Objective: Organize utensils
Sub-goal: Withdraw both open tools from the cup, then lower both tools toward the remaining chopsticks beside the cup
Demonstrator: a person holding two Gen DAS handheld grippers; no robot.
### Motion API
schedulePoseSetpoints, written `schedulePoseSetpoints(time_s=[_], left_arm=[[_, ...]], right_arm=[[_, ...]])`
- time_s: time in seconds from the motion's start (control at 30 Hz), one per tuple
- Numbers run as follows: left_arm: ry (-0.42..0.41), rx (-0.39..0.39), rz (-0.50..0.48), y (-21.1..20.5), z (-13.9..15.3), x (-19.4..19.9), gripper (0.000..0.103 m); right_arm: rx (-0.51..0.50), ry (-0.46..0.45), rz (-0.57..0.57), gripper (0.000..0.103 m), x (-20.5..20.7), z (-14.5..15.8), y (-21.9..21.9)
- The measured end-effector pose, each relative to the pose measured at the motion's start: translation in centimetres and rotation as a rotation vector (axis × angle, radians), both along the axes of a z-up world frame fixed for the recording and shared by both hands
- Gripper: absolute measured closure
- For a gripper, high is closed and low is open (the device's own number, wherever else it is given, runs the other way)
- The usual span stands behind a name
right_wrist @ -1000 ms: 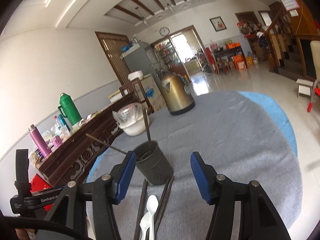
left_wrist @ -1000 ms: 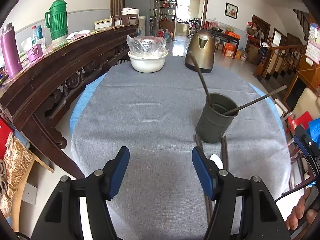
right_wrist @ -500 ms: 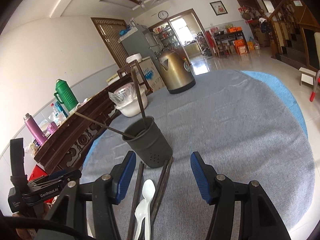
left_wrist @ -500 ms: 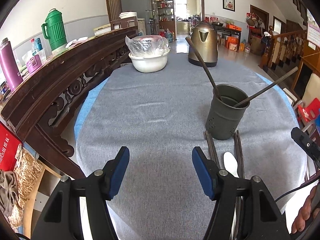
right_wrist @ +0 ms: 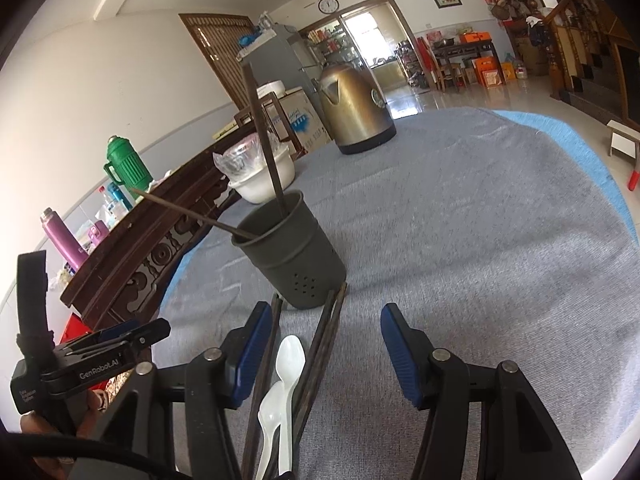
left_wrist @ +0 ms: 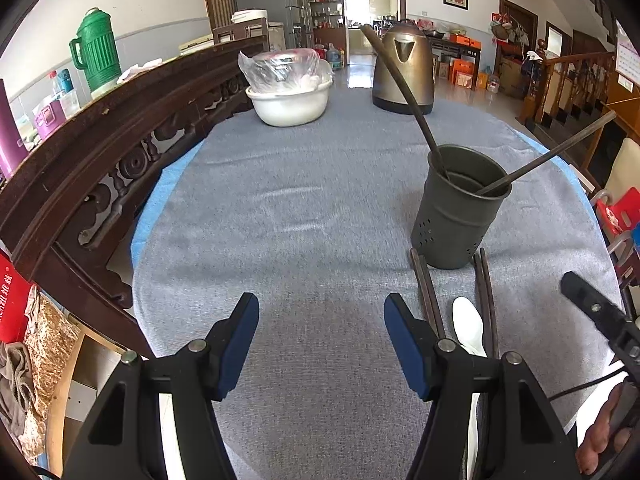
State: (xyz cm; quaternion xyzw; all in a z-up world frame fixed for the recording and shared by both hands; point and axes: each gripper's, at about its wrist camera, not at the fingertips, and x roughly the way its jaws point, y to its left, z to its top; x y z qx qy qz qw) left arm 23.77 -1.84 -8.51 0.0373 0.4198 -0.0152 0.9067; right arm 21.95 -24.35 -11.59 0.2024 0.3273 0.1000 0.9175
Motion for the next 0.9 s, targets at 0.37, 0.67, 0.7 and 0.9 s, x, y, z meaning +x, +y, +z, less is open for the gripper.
schedulePoseSetpoints(time_s=[0.37,0.67,0.7,0.9], left_arm=[[0.122,-0.135,-0.064,-0.4,-2.6,3.1,0.037],[0.196,-0.142,-0.126,-2.1,-4.5,4.1,0.037],[0.199,-0.138,-0.132,-2.3,-4.7,4.0,0.037],[0.221,-0.145,-0.155,-3.0,-5.2,4.2,0.037]], right_arm=[[-0.006,0.15,0.012,0.065,2.9,-2.7,0.6],[-0.1,0.292,0.046,0.066,6.0,-4.7,3.2],[-0.105,0.299,0.048,0.066,6.2,-4.9,3.4],[-0.153,0.299,0.053,0.066,6.6,-4.7,4.2]])
